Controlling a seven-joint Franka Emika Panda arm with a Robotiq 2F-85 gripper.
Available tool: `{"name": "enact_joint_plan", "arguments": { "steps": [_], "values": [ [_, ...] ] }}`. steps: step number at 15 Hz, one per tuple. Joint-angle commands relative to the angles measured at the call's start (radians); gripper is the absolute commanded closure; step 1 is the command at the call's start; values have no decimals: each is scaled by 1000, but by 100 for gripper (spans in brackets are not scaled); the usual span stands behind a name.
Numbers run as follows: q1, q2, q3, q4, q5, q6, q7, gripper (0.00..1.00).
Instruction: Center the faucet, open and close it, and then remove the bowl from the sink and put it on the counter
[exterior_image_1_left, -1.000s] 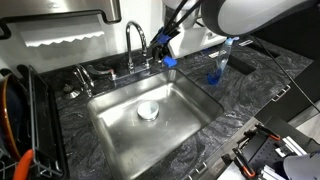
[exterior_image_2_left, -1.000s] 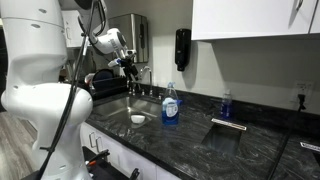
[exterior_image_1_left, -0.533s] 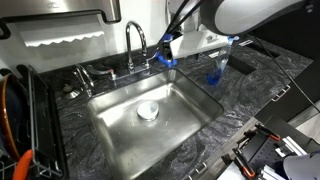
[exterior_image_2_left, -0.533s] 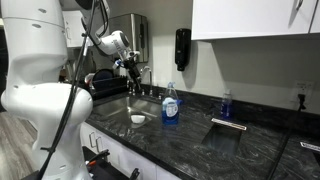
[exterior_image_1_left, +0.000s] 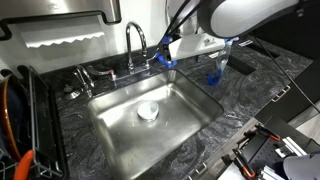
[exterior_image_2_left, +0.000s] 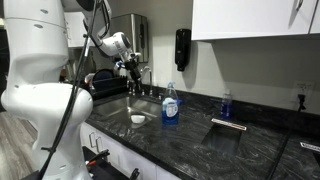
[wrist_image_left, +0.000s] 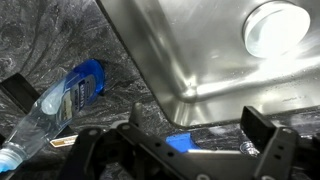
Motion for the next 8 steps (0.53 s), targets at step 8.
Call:
{"name": "enact_joint_plan", "arguments": {
  "steps": [8],
  "values": [
    [11,99,-32,130,3,-214,289,0]
  ]
}}
